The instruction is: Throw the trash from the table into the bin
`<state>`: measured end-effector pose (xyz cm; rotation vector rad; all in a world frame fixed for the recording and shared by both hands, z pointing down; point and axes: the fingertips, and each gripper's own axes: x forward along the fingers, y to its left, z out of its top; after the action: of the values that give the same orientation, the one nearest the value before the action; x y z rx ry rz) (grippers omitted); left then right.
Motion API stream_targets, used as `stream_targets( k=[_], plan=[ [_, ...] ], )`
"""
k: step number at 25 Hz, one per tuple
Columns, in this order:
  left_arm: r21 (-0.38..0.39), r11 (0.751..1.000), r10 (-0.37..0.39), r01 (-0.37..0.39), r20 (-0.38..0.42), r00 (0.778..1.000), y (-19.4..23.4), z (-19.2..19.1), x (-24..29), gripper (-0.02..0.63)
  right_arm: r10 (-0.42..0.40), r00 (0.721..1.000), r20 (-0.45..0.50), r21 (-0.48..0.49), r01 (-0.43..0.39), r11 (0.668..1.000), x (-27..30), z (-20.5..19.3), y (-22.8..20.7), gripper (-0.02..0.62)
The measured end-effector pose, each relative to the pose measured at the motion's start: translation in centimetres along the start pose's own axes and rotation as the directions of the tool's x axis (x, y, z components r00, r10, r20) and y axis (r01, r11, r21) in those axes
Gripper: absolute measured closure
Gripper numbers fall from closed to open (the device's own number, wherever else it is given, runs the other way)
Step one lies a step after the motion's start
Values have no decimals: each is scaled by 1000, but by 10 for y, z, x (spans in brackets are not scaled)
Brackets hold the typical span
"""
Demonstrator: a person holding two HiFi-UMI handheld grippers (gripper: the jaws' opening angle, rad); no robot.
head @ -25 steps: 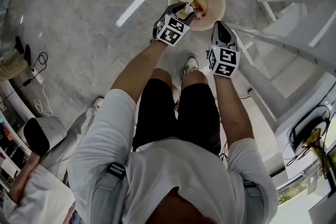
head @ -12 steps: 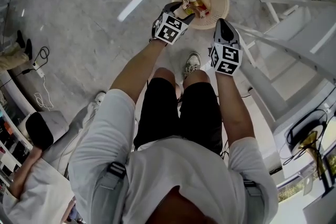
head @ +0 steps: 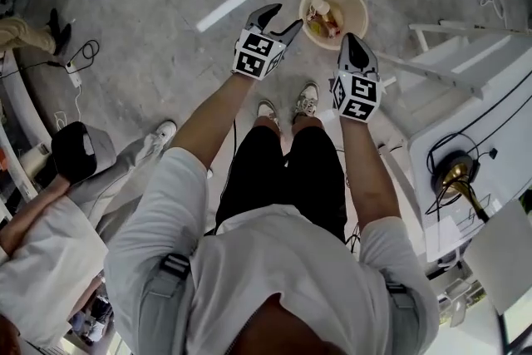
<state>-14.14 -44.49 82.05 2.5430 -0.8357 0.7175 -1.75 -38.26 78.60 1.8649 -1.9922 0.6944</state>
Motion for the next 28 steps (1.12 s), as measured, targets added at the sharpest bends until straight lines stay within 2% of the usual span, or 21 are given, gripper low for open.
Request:
stream_targets(
  k=[5, 11, 20, 24, 28],
  plan=[
    [-23, 995, 98, -96, 99, 990, 15, 69, -86, 386, 65, 997, 52, -61, -61, 996, -33, 79, 39, 589],
    [-52, 979, 202, -196, 214, 956, 20, 142, -202, 470, 136, 982, 130, -131, -119, 984, -87, 170, 91, 589],
    [-77, 942, 332, -327, 364, 870, 27, 217, -347, 560, 273, 924, 267, -229, -214, 950, -163, 276, 171, 589],
    [-101, 925, 374, -368, 421, 826, 31, 234, -386, 581, 314, 898, 309, -247, -243, 938, -177, 305, 187, 589],
    [-121, 915, 396, -385, 455, 798, 27, 241, -419, 595, 344, 873, 346, -256, -264, 930, -203, 325, 202, 589]
  ],
)
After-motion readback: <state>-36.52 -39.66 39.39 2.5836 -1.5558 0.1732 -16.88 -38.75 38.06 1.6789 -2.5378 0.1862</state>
